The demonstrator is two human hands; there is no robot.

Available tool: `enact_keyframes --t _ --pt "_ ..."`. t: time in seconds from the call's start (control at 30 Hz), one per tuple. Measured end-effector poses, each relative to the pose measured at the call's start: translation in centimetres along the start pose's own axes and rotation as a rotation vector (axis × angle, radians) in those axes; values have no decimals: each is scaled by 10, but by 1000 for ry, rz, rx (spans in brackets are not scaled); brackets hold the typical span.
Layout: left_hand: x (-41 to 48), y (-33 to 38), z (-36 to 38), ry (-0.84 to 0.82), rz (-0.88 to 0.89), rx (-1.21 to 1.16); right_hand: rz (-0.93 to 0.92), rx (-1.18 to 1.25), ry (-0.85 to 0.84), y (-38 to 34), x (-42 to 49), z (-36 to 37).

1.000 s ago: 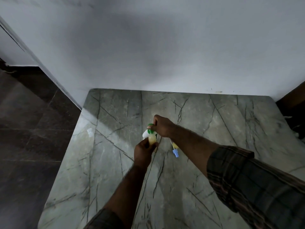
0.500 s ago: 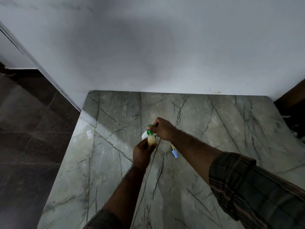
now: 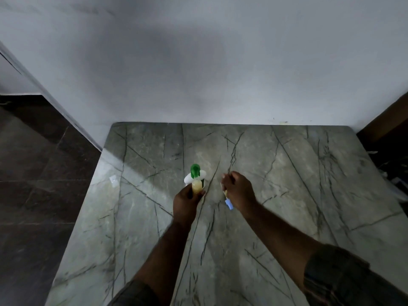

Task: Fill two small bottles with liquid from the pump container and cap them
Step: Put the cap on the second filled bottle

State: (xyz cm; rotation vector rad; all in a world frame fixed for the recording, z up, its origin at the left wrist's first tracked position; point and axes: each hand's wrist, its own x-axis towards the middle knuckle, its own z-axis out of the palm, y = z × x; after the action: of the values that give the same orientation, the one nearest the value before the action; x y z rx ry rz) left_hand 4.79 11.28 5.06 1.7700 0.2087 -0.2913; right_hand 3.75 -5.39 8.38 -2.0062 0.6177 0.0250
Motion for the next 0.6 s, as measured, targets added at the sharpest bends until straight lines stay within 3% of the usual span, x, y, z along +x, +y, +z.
enact_keyframes --t 0.1,0.2,0.6 --pt "0 1 -1 -4 11 -6 76 -22 203 44 -17 -3" --pt "0 1 -2 -8 1 -29 206 -16 273 77 -22 1" --pt "1 -1 -2 -21 7 -5 226 -154 104 97 -4 39"
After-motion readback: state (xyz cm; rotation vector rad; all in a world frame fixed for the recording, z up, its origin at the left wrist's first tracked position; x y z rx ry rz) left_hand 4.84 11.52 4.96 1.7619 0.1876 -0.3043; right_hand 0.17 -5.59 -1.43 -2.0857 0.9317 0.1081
